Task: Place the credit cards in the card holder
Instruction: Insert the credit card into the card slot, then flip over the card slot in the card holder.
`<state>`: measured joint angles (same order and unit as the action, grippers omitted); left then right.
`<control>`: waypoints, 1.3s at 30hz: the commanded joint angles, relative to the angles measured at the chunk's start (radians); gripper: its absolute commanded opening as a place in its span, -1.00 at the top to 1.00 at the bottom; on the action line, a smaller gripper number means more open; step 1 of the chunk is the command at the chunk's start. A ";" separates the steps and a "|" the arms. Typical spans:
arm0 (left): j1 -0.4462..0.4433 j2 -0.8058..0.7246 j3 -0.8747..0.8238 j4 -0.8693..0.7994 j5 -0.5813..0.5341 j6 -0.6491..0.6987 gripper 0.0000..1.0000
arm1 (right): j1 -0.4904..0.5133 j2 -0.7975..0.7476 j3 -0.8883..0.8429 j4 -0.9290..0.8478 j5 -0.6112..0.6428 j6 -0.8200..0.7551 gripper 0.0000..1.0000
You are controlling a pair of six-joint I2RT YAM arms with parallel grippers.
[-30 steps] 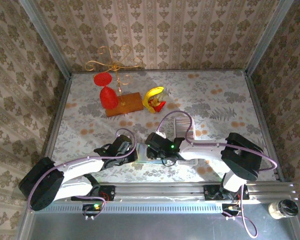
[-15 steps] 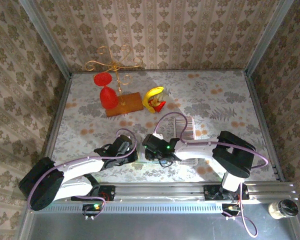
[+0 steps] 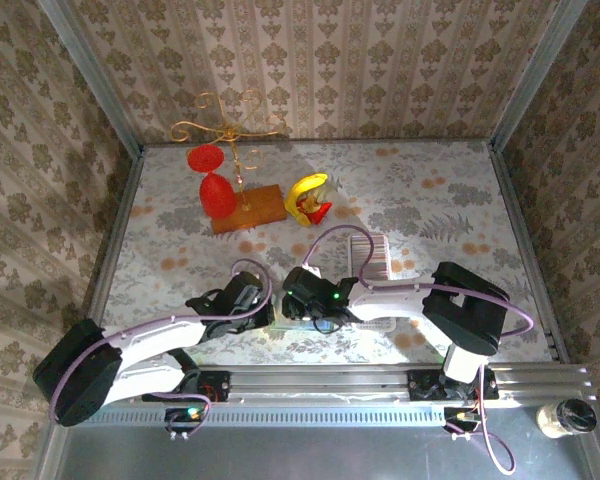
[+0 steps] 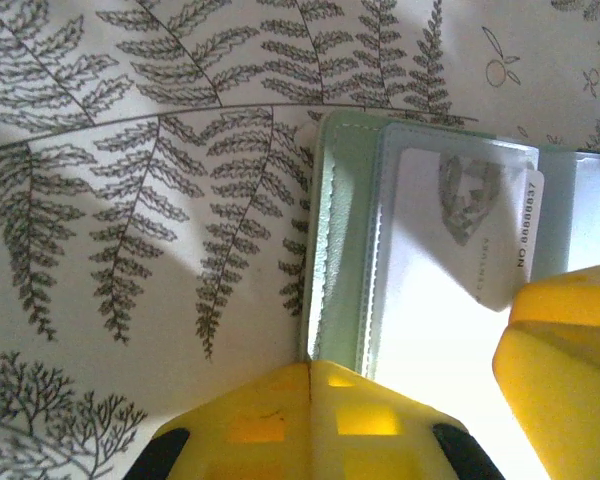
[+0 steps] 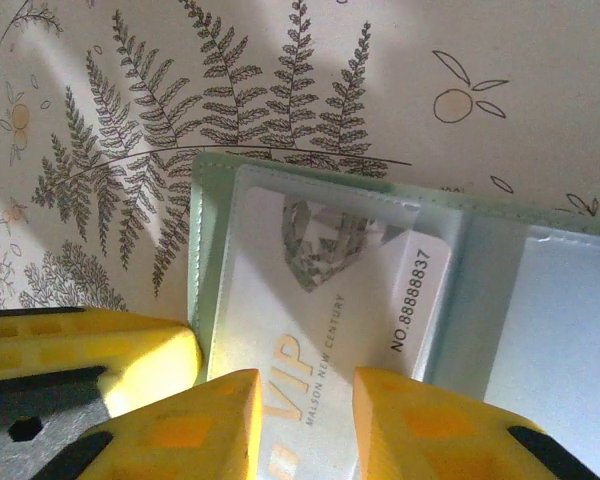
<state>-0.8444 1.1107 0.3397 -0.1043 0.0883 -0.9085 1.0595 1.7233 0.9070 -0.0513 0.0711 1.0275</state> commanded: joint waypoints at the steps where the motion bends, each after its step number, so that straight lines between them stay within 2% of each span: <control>1: -0.006 -0.047 -0.007 -0.105 -0.047 0.010 0.87 | 0.007 -0.069 -0.017 -0.019 0.026 0.013 0.39; 5: -0.006 -0.111 -0.001 -0.165 -0.099 0.015 0.81 | 0.019 -0.149 -0.039 -0.139 0.092 0.022 0.36; 13: -0.008 -0.121 0.018 -0.164 -0.058 0.036 0.67 | 0.077 -0.272 -0.126 -0.226 0.144 0.089 0.30; 17: -0.020 -0.118 0.007 -0.153 -0.064 0.027 0.65 | 0.118 -0.273 -0.122 -0.249 0.151 0.116 0.28; 20: -0.029 -0.109 -0.014 -0.096 -0.033 0.020 0.72 | 0.137 -0.265 -0.114 -0.258 0.155 0.130 0.28; 32: -0.098 -0.004 0.006 -0.016 -0.022 -0.012 0.76 | 0.138 -0.221 -0.115 -0.269 0.191 0.171 0.26; 37: -0.102 -0.007 0.047 -0.099 -0.064 0.007 0.76 | 0.138 -0.207 -0.108 -0.271 0.198 0.175 0.26; 39: -0.101 -0.036 0.044 -0.107 -0.065 0.008 0.68 | 0.138 -0.196 -0.106 -0.270 0.196 0.181 0.26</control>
<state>-0.9375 1.1015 0.3622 -0.1497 0.0456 -0.9005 1.1942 1.5078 0.7887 -0.2951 0.2146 1.1831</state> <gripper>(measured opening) 0.148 0.369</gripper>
